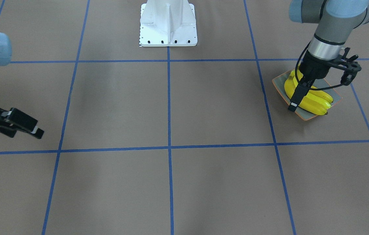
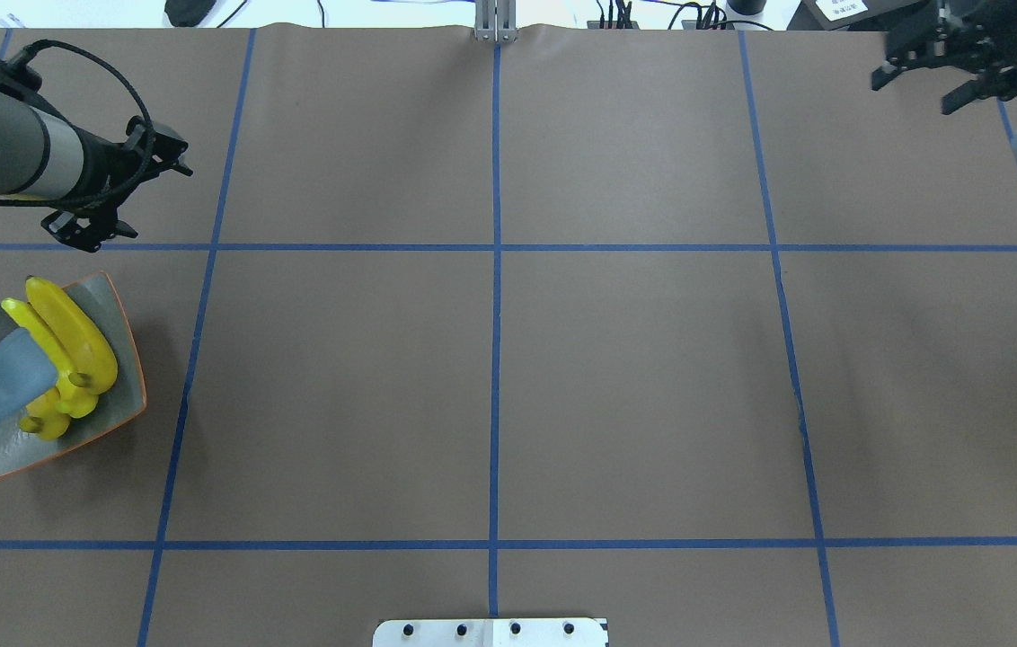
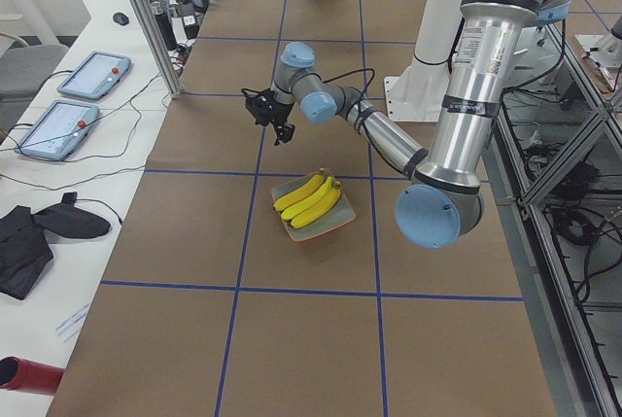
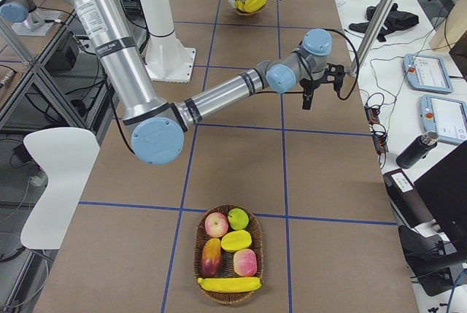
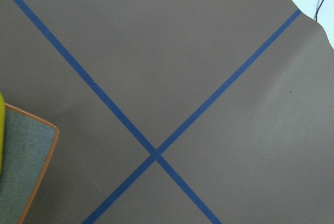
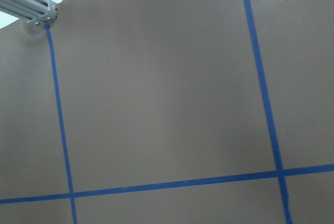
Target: Transfer all bananas from basket to plate
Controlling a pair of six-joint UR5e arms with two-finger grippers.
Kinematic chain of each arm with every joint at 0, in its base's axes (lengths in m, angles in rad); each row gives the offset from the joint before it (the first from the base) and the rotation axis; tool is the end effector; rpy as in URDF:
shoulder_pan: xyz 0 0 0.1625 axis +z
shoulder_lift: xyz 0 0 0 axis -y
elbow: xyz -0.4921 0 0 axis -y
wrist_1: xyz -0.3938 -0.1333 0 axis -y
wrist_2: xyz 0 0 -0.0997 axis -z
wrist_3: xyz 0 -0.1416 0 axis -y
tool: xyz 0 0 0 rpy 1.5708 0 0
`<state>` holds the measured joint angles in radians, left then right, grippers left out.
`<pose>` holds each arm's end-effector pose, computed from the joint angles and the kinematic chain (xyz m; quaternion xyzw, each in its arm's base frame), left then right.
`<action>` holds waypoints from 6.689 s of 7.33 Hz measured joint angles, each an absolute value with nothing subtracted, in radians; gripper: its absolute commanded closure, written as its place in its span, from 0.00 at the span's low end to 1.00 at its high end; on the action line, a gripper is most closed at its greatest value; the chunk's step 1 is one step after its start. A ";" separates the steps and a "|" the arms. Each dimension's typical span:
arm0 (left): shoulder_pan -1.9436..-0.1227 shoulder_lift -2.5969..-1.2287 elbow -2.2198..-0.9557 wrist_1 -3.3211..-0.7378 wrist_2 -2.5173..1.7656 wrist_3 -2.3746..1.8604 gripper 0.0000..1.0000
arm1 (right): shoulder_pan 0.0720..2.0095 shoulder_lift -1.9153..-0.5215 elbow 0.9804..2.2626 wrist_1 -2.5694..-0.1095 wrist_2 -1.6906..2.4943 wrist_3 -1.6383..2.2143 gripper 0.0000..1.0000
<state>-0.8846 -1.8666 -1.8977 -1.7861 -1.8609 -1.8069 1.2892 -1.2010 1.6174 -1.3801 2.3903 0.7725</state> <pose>0.3279 -0.5469 0.4202 0.0031 0.4237 -0.4306 0.7969 -0.1589 -0.6567 0.4846 0.0457 -0.4665 0.0972 0.8780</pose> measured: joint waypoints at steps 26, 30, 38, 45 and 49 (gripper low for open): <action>-0.853 -2.072 -1.730 -1.788 -1.858 -1.783 0.00 | 1.539 -1.475 1.056 -1.235 1.960 0.169 0.11; -0.853 -2.071 -1.736 -1.786 -1.858 -1.784 0.00 | 1.537 -1.476 1.052 -1.235 1.961 0.168 0.18; -0.851 -2.066 -1.735 -1.787 -1.857 -1.783 0.00 | 1.515 -1.476 1.051 -1.235 1.963 0.170 1.00; -0.850 -2.067 -1.731 -1.788 -1.857 -1.784 0.00 | 1.516 -1.499 1.142 -1.248 1.951 0.075 1.00; -0.851 -2.065 -1.735 -1.787 -1.857 -1.784 0.00 | 1.588 -1.521 1.335 -1.460 1.961 -0.093 1.00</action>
